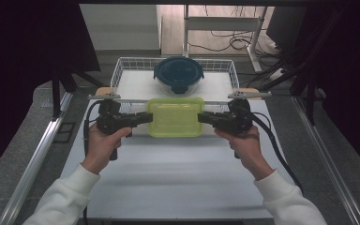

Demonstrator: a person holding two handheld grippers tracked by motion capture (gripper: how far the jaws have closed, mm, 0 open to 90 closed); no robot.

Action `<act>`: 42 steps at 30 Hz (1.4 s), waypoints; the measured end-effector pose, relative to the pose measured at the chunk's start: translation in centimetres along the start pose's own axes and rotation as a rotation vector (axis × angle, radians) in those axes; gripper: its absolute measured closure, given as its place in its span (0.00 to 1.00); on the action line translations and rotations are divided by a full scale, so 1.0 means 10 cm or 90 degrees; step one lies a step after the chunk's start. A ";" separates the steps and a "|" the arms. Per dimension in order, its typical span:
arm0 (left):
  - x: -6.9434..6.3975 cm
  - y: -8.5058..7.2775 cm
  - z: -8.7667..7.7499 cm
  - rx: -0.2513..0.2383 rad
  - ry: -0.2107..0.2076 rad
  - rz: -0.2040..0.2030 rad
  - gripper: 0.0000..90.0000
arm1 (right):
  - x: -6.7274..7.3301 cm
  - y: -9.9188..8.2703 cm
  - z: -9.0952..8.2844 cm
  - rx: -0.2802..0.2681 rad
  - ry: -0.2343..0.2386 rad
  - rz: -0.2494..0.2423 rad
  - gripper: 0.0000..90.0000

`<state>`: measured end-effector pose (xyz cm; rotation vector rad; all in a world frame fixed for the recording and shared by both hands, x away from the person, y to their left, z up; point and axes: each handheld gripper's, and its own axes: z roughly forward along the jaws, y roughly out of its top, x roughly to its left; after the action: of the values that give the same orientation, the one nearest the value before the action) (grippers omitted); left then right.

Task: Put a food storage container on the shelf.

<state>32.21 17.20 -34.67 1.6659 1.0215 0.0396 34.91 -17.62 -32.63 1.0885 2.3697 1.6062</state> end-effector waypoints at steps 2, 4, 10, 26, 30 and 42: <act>-0.01 0.05 -0.01 -0.003 0.001 0.004 0.88 | 0.00 0.05 -0.01 -0.007 0.002 0.001 0.86; -0.02 0.11 -0.01 -0.004 0.002 0.010 0.88 | 0.00 0.10 -0.02 -0.010 -0.002 -0.003 0.86; -0.04 0.28 -0.02 -0.009 0.000 0.025 0.88 | -0.03 0.25 -0.06 -0.021 -0.002 -0.005 0.87; 0.04 0.88 -0.05 -0.030 -0.020 0.037 0.88 | -0.06 0.84 -0.12 -0.045 -0.014 -0.027 0.87; 0.08 1.04 -0.03 -0.030 -0.022 0.034 0.88 | -0.11 0.98 -0.10 -0.047 -0.013 -0.018 0.87; 0.38 1.44 0.17 -0.010 -0.037 -0.034 0.88 | -0.39 1.42 0.04 -0.029 -0.015 0.038 0.87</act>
<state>43.98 18.33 -25.46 1.6155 1.0195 -0.0362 45.21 -16.74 -22.11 1.1727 2.2959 1.6473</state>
